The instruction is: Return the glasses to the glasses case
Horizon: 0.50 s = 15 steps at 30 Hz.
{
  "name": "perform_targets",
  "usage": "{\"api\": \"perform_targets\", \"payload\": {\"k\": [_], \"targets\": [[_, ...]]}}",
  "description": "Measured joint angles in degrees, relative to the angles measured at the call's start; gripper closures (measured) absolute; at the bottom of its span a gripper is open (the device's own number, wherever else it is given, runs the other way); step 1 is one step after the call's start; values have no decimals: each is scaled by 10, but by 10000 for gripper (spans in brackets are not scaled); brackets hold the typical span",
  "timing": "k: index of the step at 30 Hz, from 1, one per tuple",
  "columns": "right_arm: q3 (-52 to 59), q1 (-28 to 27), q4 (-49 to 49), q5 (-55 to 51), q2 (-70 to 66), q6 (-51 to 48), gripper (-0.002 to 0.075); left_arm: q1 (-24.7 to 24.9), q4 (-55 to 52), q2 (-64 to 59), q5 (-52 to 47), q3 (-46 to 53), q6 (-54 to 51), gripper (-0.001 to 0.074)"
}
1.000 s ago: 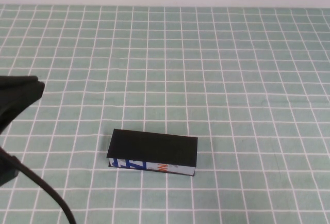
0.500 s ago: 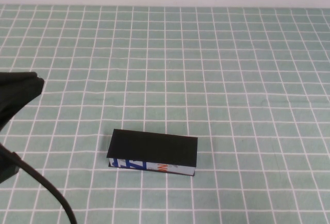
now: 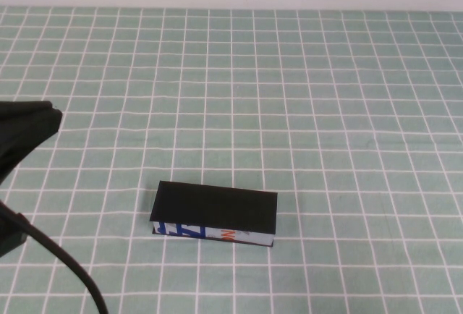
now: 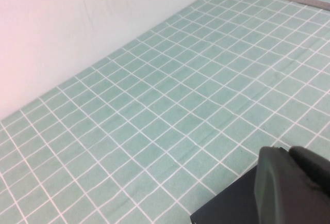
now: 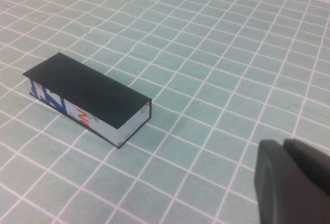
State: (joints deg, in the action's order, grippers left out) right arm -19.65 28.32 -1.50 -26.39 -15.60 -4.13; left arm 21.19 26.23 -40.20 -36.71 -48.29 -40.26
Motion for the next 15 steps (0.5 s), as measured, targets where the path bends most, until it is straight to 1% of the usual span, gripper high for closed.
{"api": "perform_targets", "payload": {"k": [10, 12, 15], "targets": [[1, 0, 0, 0, 0, 0, 737, 0, -2, 0, 5, 0, 0, 737], [1, 0, 0, 0, 0, 0, 737, 0, -2, 0, 22, 4, 0, 737], [1, 0, 0, 0, 0, 0, 737, 0, -5, 4, 78, 34, 5, 737]]}}
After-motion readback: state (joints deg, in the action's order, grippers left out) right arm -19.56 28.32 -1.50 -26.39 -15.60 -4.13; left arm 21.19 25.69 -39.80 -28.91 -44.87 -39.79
